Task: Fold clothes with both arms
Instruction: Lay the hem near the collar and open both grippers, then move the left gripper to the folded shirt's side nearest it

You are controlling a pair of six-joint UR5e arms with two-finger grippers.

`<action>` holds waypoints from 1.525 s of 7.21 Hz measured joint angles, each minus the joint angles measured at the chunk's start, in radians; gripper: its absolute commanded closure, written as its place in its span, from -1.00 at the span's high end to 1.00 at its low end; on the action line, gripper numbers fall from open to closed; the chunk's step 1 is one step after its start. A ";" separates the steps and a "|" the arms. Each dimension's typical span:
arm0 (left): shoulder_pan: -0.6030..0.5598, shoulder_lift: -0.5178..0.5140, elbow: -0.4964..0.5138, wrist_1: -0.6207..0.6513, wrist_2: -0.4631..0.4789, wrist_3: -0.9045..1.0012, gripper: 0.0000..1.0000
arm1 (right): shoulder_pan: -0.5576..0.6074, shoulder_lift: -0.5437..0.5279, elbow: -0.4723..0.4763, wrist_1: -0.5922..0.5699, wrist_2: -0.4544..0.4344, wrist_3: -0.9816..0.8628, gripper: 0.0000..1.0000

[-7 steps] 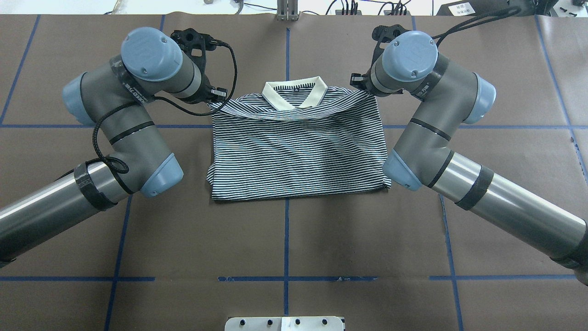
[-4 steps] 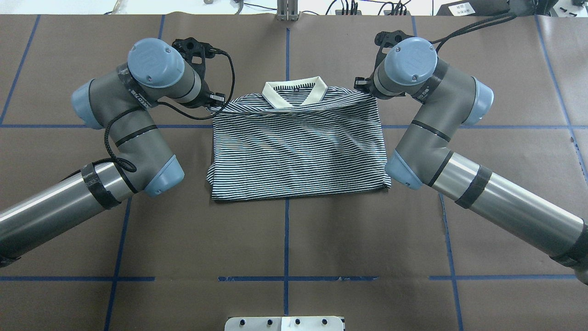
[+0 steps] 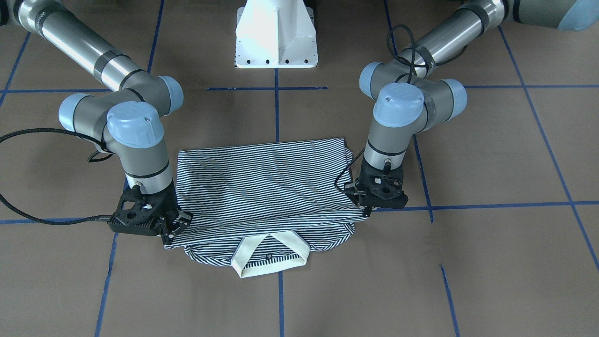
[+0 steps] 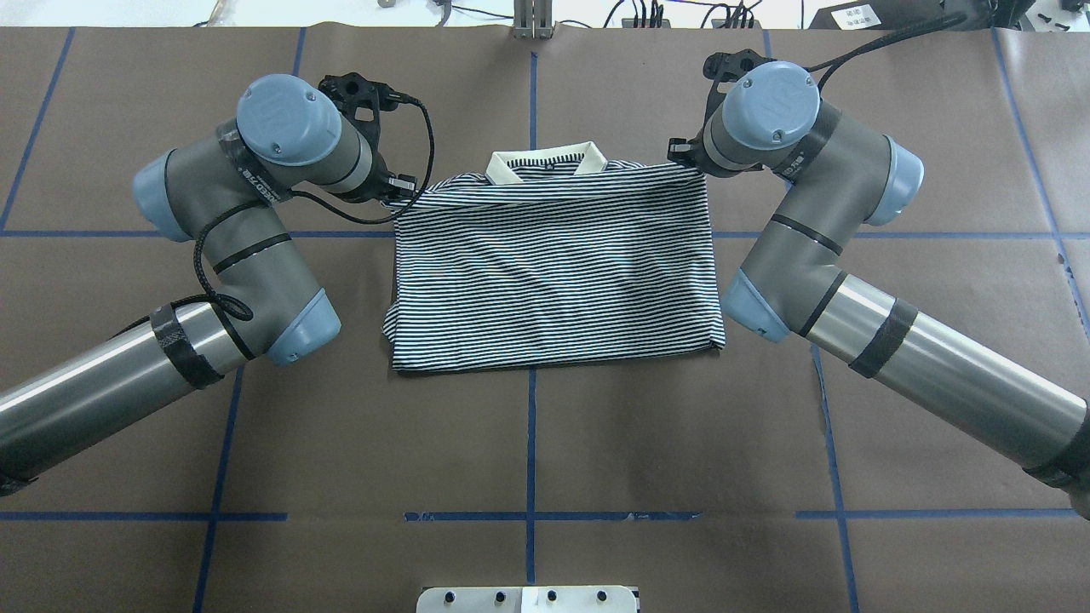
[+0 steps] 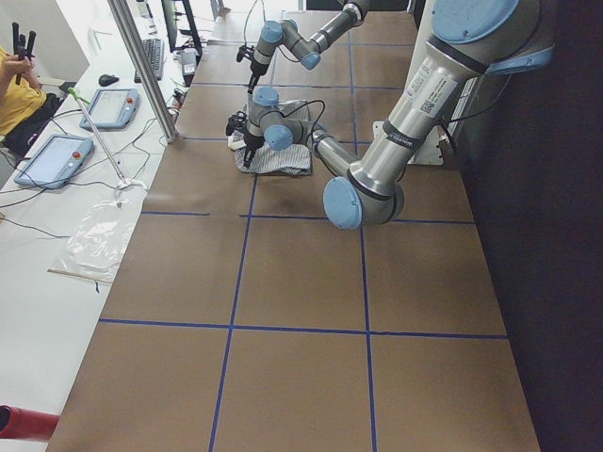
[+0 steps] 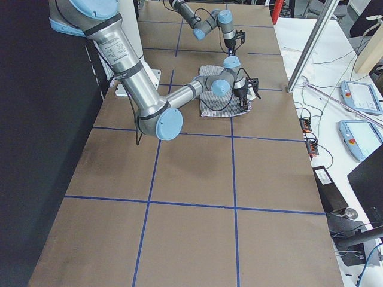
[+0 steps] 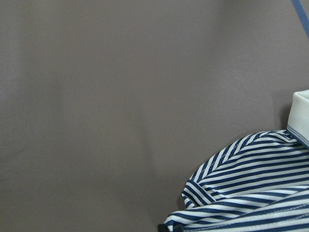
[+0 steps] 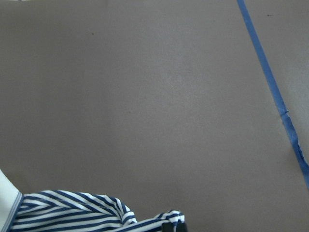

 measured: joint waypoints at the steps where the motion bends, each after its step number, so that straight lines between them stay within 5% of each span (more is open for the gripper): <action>1: 0.000 0.011 -0.016 -0.017 -0.001 0.000 1.00 | -0.006 0.002 0.000 0.001 -0.003 0.000 1.00; 4: 0.018 0.154 -0.247 -0.028 -0.019 0.050 1.00 | 0.019 -0.010 0.049 0.002 0.058 -0.071 1.00; 5: 0.055 0.212 -0.315 -0.030 -0.027 0.039 0.86 | 0.031 -0.030 0.081 0.003 0.088 -0.103 1.00; 6: 0.109 0.259 -0.363 -0.037 -0.025 -0.014 0.35 | 0.037 -0.047 0.108 0.003 0.102 -0.117 1.00; 7: 0.178 0.286 -0.390 -0.045 -0.002 -0.113 0.10 | 0.039 -0.056 0.122 0.003 0.107 -0.121 1.00; 11: 0.325 0.298 -0.370 -0.053 0.074 -0.309 -0.02 | 0.040 -0.068 0.131 0.003 0.108 -0.123 1.00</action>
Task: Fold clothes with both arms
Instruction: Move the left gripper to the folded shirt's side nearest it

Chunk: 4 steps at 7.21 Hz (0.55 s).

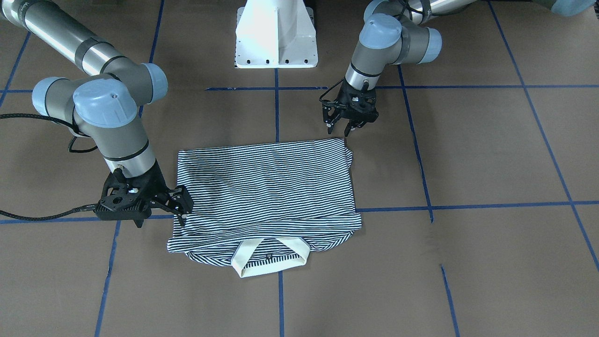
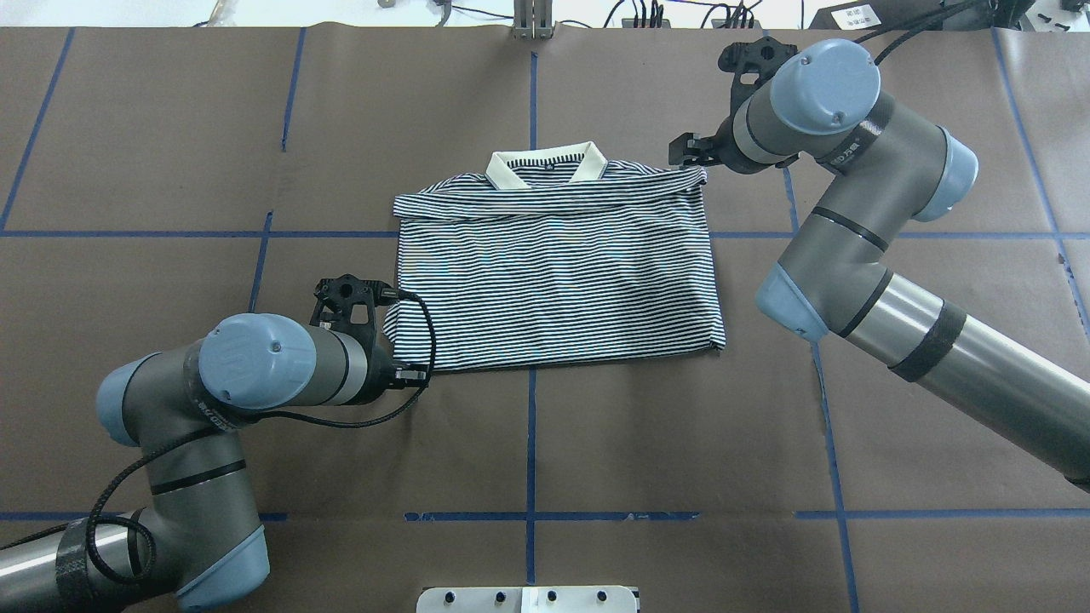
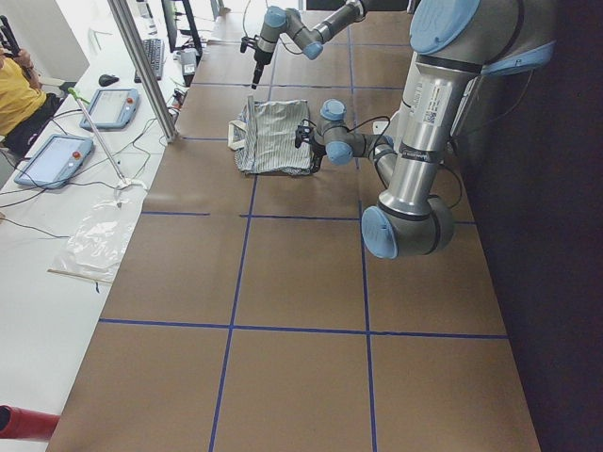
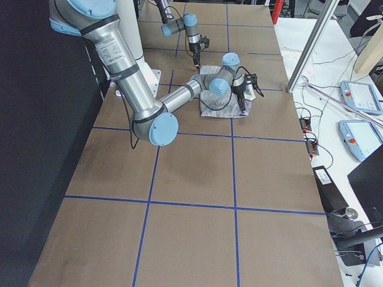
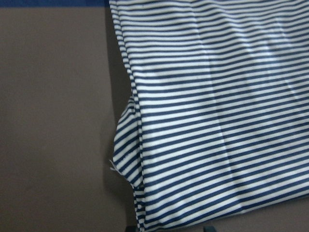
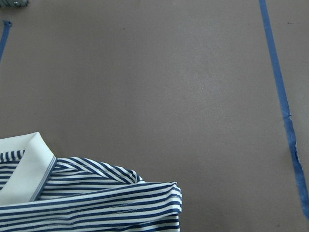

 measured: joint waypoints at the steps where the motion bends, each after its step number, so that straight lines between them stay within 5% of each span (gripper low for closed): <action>1: 0.003 0.000 0.003 0.000 0.004 -0.003 -0.03 | 0.000 0.000 0.000 0.000 -0.001 0.000 1.00; 4: -0.008 -0.001 0.003 0.000 0.011 0.001 -0.03 | -0.001 -0.001 0.000 0.000 -0.002 0.000 1.00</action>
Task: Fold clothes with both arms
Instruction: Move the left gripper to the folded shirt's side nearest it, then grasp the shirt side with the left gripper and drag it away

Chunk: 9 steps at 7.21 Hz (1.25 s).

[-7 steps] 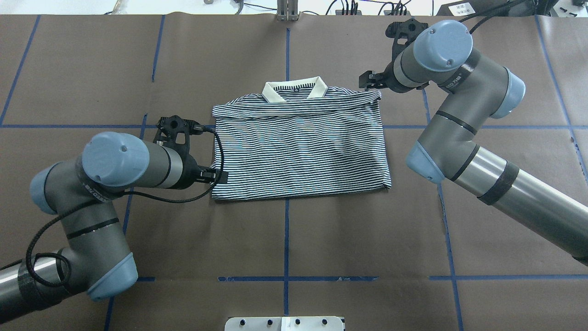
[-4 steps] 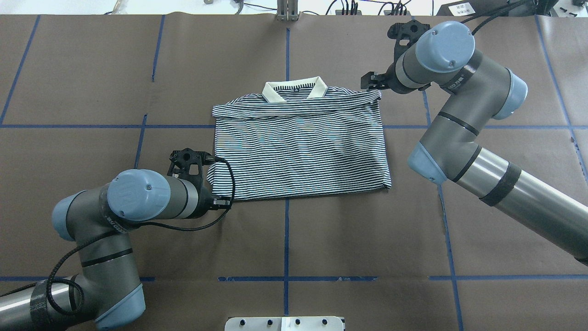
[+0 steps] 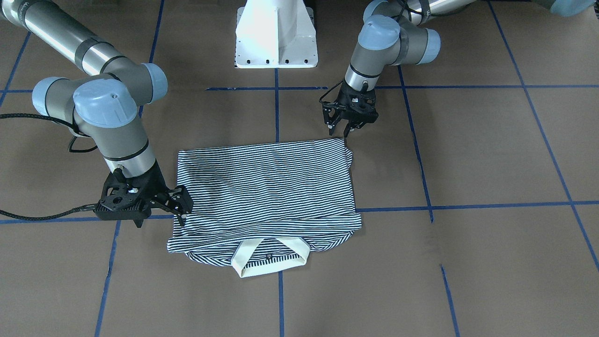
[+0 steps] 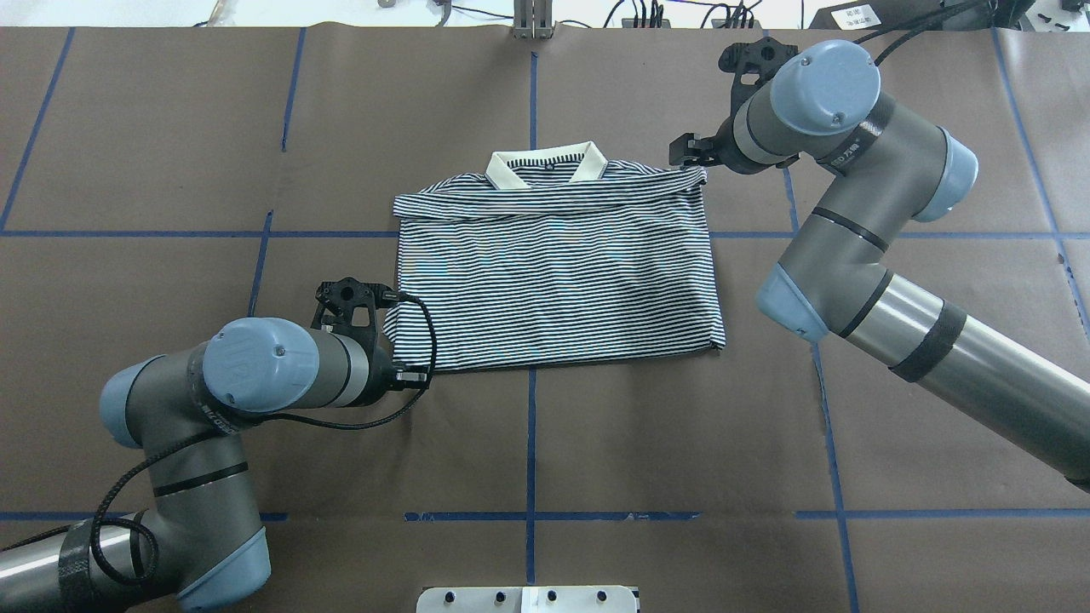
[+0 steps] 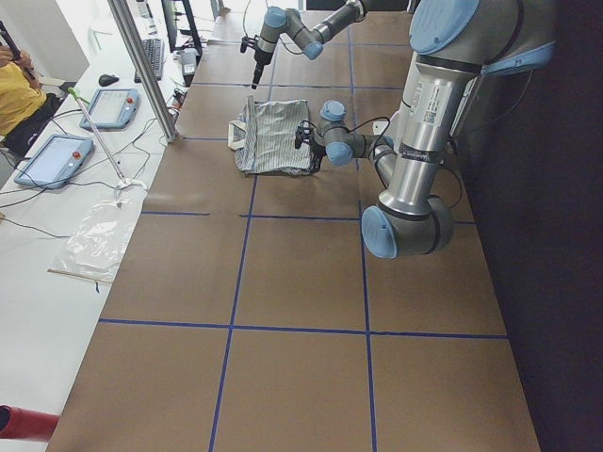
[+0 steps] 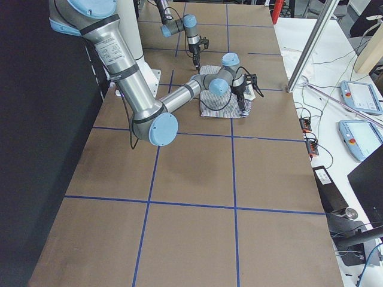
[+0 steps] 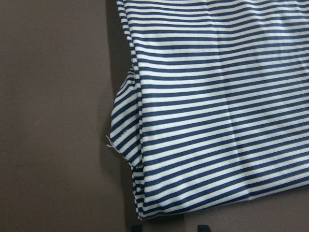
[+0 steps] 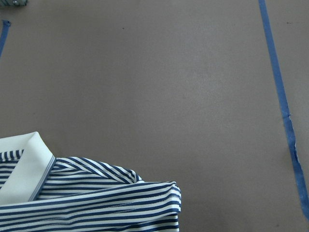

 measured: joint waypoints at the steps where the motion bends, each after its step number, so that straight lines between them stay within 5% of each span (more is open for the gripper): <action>1: -0.009 0.000 0.001 0.001 0.007 0.002 -0.03 | 0.000 0.000 0.000 0.000 0.000 0.000 1.00; 4: -0.018 -0.006 0.013 0.001 0.012 0.003 -0.10 | 0.000 0.000 0.000 0.000 0.000 0.000 1.00; 7: -0.015 -0.014 0.031 0.000 0.010 -0.001 -1.00 | 0.000 -0.001 0.000 0.000 0.000 0.000 1.00; 9: -0.015 -0.018 0.028 0.000 0.010 0.000 -1.00 | 0.000 -0.002 0.000 0.000 -0.001 0.000 1.00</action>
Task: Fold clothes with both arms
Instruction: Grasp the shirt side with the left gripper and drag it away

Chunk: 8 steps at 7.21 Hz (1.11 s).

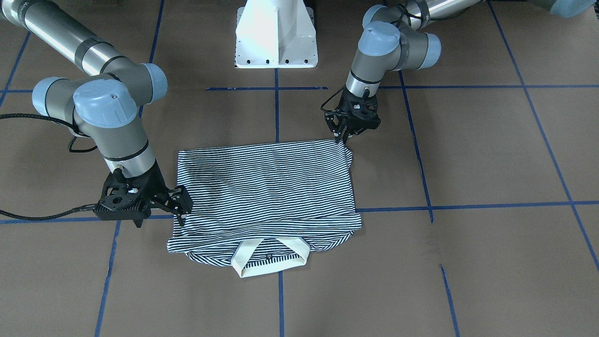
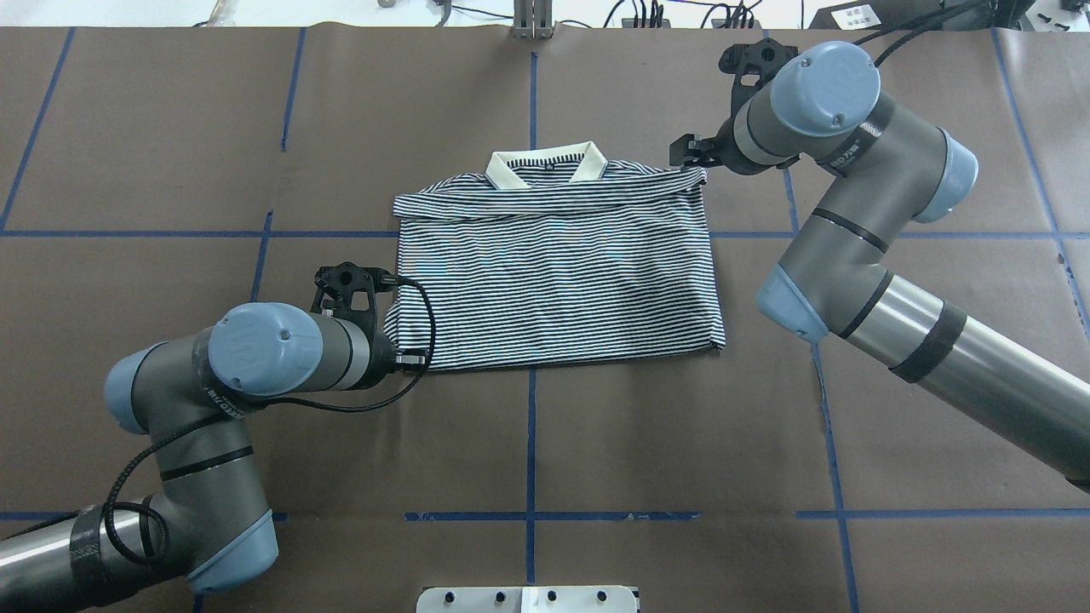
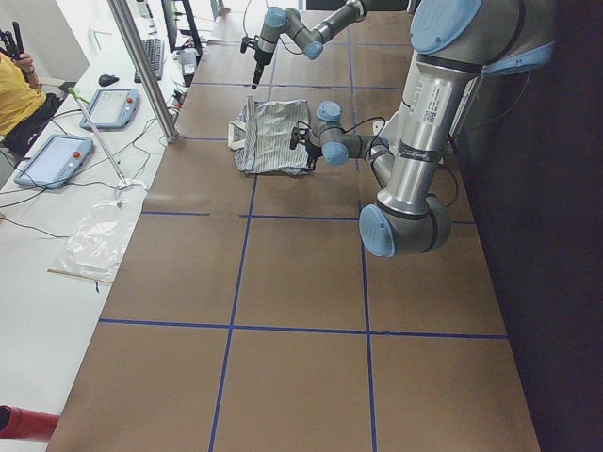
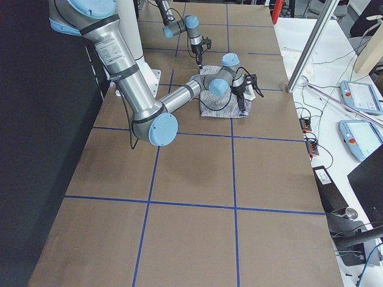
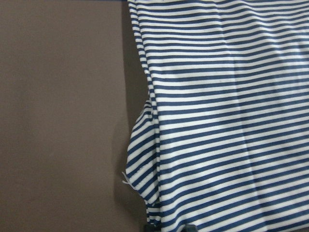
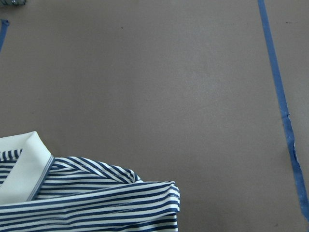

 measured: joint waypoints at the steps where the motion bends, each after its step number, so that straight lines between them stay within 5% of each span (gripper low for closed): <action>1: -0.002 0.003 -0.010 0.001 0.000 0.001 -1.00 | 0.000 0.000 0.000 0.000 0.000 0.000 1.00; 5: -0.151 0.032 -0.001 0.002 0.000 0.237 -1.00 | 0.000 0.000 0.000 0.000 -0.002 0.010 1.00; 8: -0.349 -0.057 0.264 -0.099 0.001 0.406 -1.00 | -0.001 -0.008 0.022 -0.001 -0.003 0.022 1.00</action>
